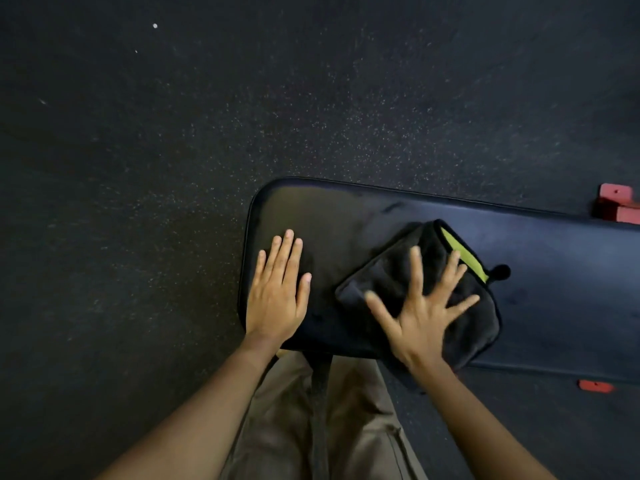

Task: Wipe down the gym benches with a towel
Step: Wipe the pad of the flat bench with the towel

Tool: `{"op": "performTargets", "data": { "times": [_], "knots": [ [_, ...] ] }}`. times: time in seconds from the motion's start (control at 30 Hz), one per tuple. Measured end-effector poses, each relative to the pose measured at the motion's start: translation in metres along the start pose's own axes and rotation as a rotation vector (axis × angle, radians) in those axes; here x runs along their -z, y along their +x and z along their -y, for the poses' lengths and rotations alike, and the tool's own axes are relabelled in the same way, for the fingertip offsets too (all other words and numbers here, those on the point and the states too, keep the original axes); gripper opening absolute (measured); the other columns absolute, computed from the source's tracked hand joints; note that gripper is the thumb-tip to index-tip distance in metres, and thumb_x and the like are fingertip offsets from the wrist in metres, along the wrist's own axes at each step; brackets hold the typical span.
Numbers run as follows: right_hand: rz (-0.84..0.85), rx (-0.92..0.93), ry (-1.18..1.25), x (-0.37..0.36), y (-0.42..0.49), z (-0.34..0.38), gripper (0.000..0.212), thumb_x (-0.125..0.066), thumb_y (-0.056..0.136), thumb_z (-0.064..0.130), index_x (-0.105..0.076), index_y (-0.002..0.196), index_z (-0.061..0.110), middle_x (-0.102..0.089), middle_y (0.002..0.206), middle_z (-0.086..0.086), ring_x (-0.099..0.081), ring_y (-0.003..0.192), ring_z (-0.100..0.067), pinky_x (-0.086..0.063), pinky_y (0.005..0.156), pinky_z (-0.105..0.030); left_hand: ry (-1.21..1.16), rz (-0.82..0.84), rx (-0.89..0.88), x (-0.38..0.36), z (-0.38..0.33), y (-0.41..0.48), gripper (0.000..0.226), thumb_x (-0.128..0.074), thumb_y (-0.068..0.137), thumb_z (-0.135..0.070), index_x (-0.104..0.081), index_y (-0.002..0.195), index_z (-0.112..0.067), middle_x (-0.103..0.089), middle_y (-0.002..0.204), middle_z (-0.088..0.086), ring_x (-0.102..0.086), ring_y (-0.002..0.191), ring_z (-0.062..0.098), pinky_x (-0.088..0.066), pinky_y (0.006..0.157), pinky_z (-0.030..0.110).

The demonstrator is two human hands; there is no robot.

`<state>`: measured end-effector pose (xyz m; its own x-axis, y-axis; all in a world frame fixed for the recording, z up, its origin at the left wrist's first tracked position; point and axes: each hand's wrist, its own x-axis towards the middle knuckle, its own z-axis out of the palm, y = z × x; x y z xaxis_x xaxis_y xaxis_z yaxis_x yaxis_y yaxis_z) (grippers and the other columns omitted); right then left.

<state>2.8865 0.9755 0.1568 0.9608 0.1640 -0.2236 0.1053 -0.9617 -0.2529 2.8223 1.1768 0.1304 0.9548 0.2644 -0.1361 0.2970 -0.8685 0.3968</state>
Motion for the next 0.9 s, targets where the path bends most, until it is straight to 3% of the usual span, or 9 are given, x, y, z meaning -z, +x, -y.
{"op": "performTargets", "data": {
  "times": [0.1, 0.2, 0.3, 0.4, 0.47, 0.63, 0.67, 0.77, 0.9],
  "knots": [
    [0.01, -0.272, -0.035, -0.01, 0.037, 0.037, 0.106, -0.025, 0.071, 0.089, -0.002, 0.154, 0.028, 0.007, 0.159, -0.021, 0.01, 0.144, -0.046, 0.002, 0.102, -0.078, -0.011, 0.0, -0.006, 0.0, 0.0, 0.0, 0.054, -0.032, 0.097, -0.03, -0.027, 0.146, -0.006, -0.021, 0.153, 0.008, -0.013, 0.144, 0.019, -0.007, 0.118, 0.035],
    [0.022, -0.197, -0.085, -0.013, 0.071, 0.057, 0.1, -0.027, 0.073, 0.087, -0.002, 0.154, 0.034, 0.007, 0.161, -0.015, 0.01, 0.144, -0.046, 0.004, 0.102, -0.077, -0.04, -0.024, -0.016, 0.0, 0.001, 0.0, 0.052, -0.034, 0.097, -0.028, -0.031, 0.144, -0.005, -0.023, 0.153, 0.009, -0.015, 0.143, 0.019, -0.007, 0.118, 0.035],
    [0.007, 0.206, -0.144, -0.014, 0.059, 0.054, 0.084, -0.032, 0.082, 0.078, -0.016, 0.153, 0.036, -0.005, 0.162, -0.008, 0.001, 0.146, -0.043, 0.005, 0.105, -0.072, -0.092, -0.058, 0.007, -0.001, 0.002, -0.002, 0.05, -0.036, 0.097, -0.025, -0.036, 0.142, -0.003, -0.028, 0.152, 0.012, -0.018, 0.143, 0.021, -0.008, 0.118, 0.033],
    [0.06, 0.721, -0.202, -0.006, 0.019, 0.01, 0.075, -0.04, 0.085, 0.07, -0.028, 0.15, 0.035, -0.019, 0.16, -0.005, -0.012, 0.147, -0.038, -0.011, 0.105, -0.075, -0.1, -0.068, 0.055, 0.002, 0.006, -0.004, 0.05, -0.035, 0.097, -0.025, -0.036, 0.142, -0.002, -0.03, 0.151, 0.014, -0.019, 0.142, 0.022, -0.009, 0.118, 0.034],
    [0.073, 0.844, -0.261, 0.005, 0.012, -0.024, 0.073, -0.041, 0.084, 0.069, -0.028, 0.149, 0.038, -0.024, 0.159, -0.004, -0.017, 0.146, -0.036, -0.017, 0.101, -0.076, -0.092, -0.052, 0.053, 0.003, 0.008, -0.004, 0.051, -0.035, 0.098, -0.027, -0.034, 0.143, -0.004, -0.028, 0.152, 0.012, -0.017, 0.143, 0.021, -0.007, 0.118, 0.033],
    [-0.004, 0.193, -0.145, -0.003, 0.066, 0.039, 0.068, -0.025, 0.088, 0.071, -0.021, 0.15, 0.044, -0.011, 0.162, 0.001, -0.003, 0.148, -0.036, 0.004, 0.102, -0.076, -0.162, -0.089, 0.096, 0.002, 0.014, -0.014, 0.053, -0.035, 0.098, -0.028, -0.028, 0.145, -0.005, -0.021, 0.154, 0.007, -0.013, 0.144, 0.018, -0.004, 0.118, 0.032],
    [0.013, 0.156, -0.116, -0.009, 0.075, 0.065, 0.066, -0.023, 0.089, 0.069, -0.021, 0.15, 0.043, -0.01, 0.162, 0.002, -0.001, 0.148, -0.037, 0.005, 0.101, -0.077, -0.202, -0.109, 0.118, 0.002, 0.016, -0.017, 0.053, -0.035, 0.098, -0.028, -0.025, 0.146, -0.006, -0.019, 0.154, 0.007, -0.013, 0.144, 0.018, -0.004, 0.119, 0.032],
    [0.033, 0.454, -0.185, -0.025, 0.067, 0.106, 0.061, -0.027, 0.093, 0.064, -0.027, 0.15, 0.04, -0.016, 0.161, 0.001, -0.008, 0.147, -0.038, 0.003, 0.102, -0.075, -0.383, -0.18, 0.246, 0.006, 0.021, -0.026, 0.053, -0.034, 0.098, -0.025, -0.025, 0.146, -0.004, -0.019, 0.154, 0.006, -0.016, 0.143, 0.017, -0.008, 0.118, 0.029],
    [0.08, 0.976, -0.29, -0.022, 0.026, 0.065, 0.061, -0.035, 0.094, 0.06, -0.027, 0.15, 0.039, -0.019, 0.16, 0.0, -0.014, 0.147, -0.037, -0.009, 0.104, -0.075, -0.541, -0.235, 0.51, 0.01, 0.032, -0.043, 0.056, -0.036, 0.096, -0.033, -0.032, 0.143, -0.003, -0.028, 0.146, -0.002, -0.026, 0.136, 0.009, -0.022, 0.112, 0.02]
  ]
}}
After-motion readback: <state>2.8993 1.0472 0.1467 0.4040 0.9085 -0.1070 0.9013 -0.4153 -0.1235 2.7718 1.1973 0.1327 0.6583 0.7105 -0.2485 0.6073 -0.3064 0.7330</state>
